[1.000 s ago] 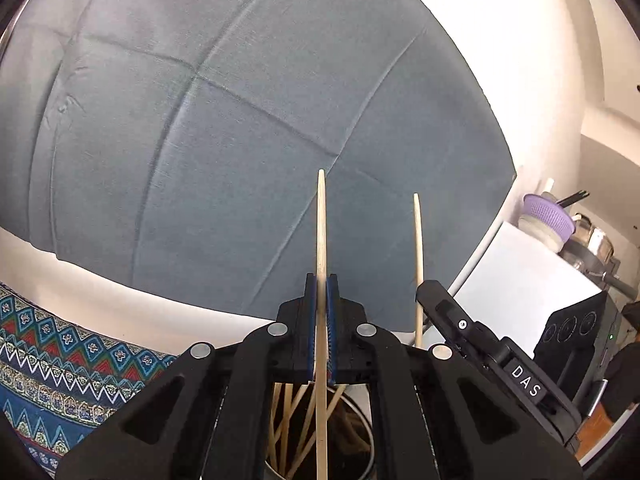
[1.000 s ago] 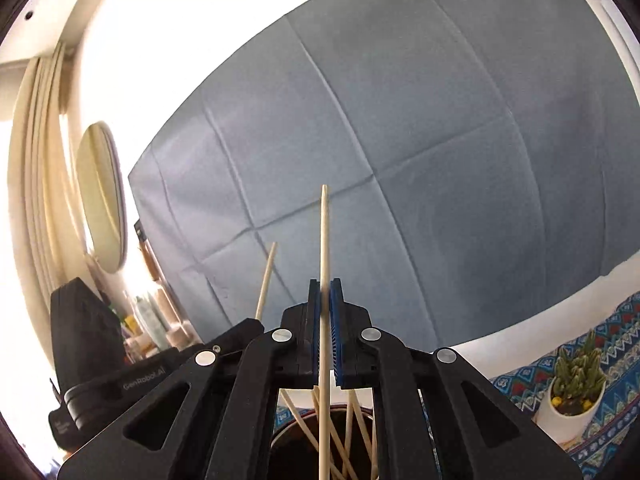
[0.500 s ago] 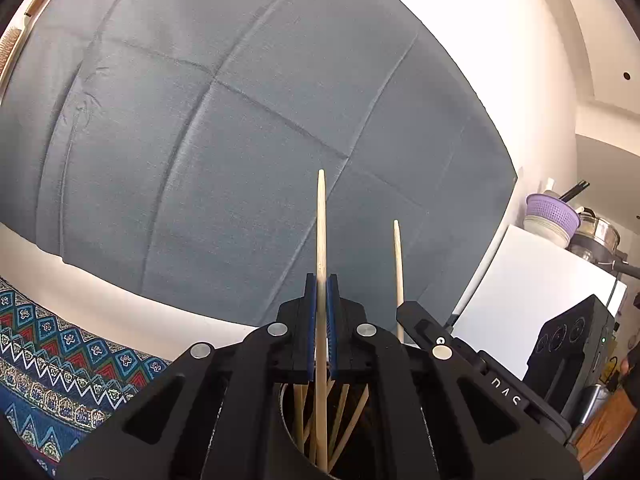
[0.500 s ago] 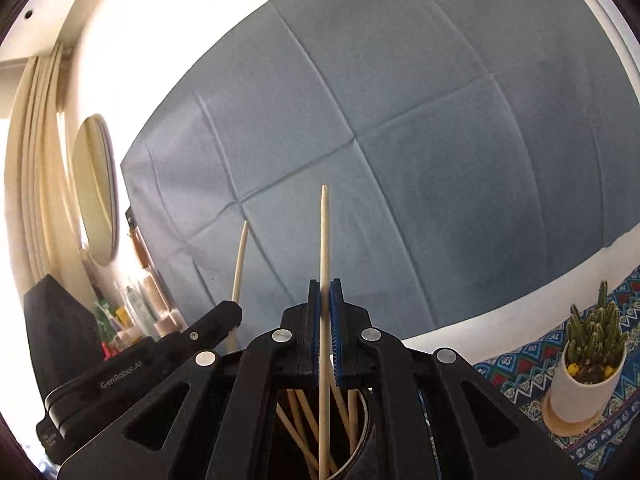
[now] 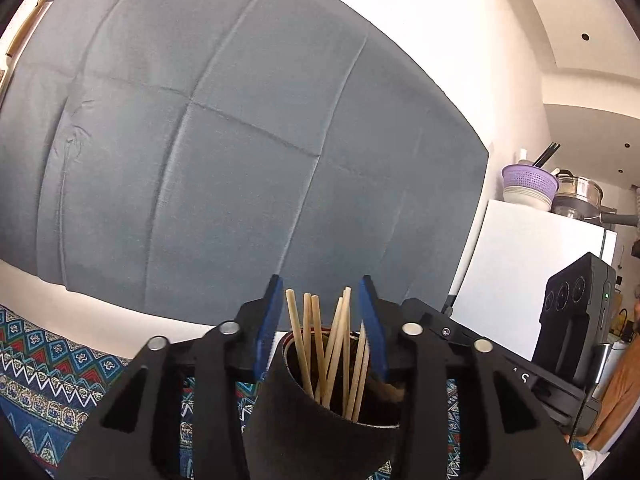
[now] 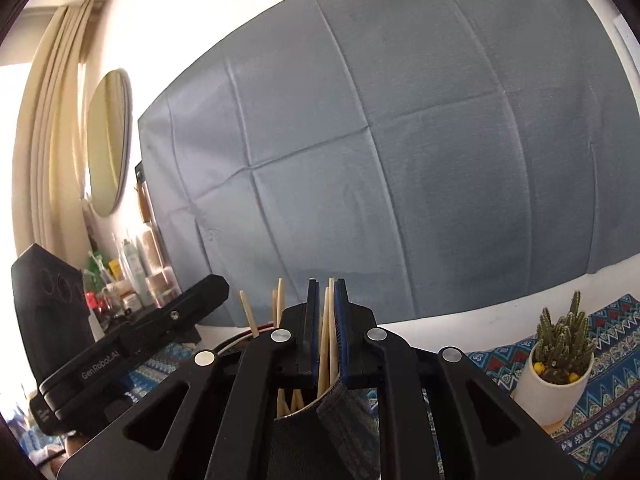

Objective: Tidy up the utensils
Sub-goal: 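Open both tools to drop the sticks into the holder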

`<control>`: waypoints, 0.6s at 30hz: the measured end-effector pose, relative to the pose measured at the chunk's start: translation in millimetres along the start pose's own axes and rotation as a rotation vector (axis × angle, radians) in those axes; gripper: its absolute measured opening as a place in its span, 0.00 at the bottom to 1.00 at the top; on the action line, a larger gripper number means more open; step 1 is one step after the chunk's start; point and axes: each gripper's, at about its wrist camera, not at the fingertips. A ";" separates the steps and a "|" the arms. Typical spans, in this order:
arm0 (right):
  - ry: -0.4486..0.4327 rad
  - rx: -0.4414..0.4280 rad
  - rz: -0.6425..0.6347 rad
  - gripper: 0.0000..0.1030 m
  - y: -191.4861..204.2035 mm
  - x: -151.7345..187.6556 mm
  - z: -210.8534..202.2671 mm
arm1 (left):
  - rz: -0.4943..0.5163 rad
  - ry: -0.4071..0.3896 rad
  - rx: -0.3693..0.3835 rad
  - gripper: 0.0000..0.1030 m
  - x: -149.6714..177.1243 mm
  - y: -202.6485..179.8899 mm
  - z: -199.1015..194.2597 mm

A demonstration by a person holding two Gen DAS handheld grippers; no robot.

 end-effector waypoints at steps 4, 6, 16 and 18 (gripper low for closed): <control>0.014 0.037 -0.018 0.44 -1.1 -3.7 -12.0 | 0.007 0.007 -0.014 0.87 -8.1 2.3 -12.0; 0.053 0.078 -0.041 0.47 -1.3 -5.1 -15.2 | 0.012 0.044 -0.032 0.92 -13.0 3.4 -16.3; 0.235 0.165 -0.053 0.81 -0.8 19.4 -44.4 | -0.094 0.223 -0.177 0.94 0.1 34.5 -41.4; 0.148 0.137 -0.089 0.85 6.4 21.3 -68.3 | -0.117 0.243 -0.184 0.94 3.7 40.4 -49.4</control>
Point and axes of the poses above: each gripper's, at about its wrist camera, not at the fingertips, and z roughly the way its jaws point, y to its left, x to its underside, and after that the axes turned 9 degrees about y, right-handed
